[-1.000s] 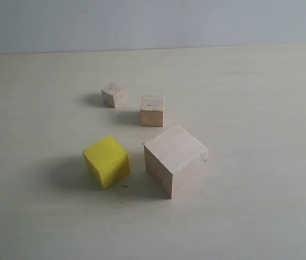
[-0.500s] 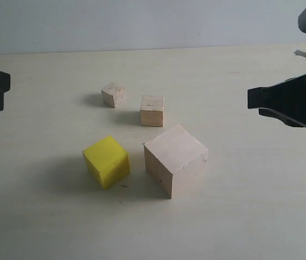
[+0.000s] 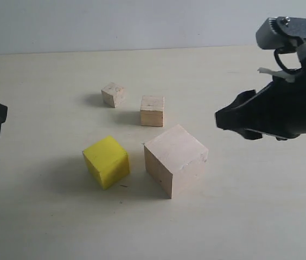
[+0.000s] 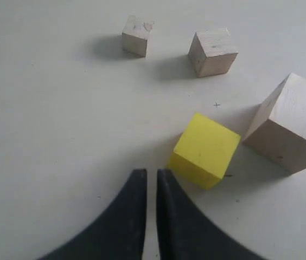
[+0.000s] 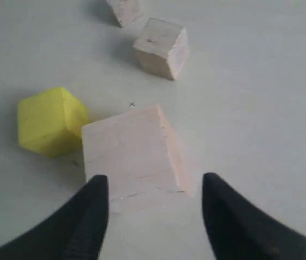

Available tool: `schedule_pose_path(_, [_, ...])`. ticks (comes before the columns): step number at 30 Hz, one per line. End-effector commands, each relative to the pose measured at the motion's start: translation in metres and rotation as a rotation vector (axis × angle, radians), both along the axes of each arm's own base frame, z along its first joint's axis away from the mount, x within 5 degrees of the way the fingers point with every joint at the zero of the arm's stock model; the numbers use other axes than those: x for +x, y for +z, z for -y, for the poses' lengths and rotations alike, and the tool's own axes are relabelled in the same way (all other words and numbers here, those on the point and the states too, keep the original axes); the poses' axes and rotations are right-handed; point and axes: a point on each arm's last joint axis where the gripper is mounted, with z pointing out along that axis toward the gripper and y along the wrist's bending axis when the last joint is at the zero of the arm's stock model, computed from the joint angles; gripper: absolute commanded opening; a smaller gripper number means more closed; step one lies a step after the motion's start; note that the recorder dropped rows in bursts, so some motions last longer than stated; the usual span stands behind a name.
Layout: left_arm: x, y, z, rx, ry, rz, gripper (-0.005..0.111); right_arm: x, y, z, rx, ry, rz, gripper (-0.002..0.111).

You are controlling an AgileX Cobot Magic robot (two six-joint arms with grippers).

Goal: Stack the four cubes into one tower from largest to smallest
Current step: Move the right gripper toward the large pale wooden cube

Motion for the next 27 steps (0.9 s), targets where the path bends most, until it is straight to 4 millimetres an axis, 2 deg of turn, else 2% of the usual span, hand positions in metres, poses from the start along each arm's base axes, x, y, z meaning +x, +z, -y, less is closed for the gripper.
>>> schedule_pose_path(1, [0.000,0.002,0.001,-0.004,-0.008,-0.001,0.010,0.004,-0.005,-0.011,-0.005,0.158,0.054,0.073])
schedule_pose_path(9, [-0.003,-0.001,0.000,0.032,-0.025,-0.032,0.010,0.015,-0.030,-0.021,-0.014,0.206,-0.024,0.075])
schedule_pose_path(11, [-0.003,-0.002,0.000,0.039,-0.027,-0.039,0.010,0.016,-0.038,-0.023,-0.020,0.212,-0.065,0.071])
schedule_pose_path(14, [-0.003,-0.002,0.000,0.054,-0.042,-0.036,0.010,0.017,-0.047,-0.025,-0.034,0.230,-0.111,0.059])
schedule_pose_path(16, [-0.004,-0.002,0.000,0.056,-0.044,-0.036,0.010,0.018,-0.053,-0.025,-0.055,0.243,-0.128,0.056])
schedule_pose_path(22, [-0.004,-0.002,0.000,0.056,-0.044,-0.036,0.010,0.021,-0.068,-0.023,-0.151,0.299,-0.142,0.068])
schedule_pose_path(27, [-0.004,-0.002,0.000,0.056,-0.044,-0.036,0.010,0.027,-0.080,-0.024,-0.178,0.302,-0.158,0.068])
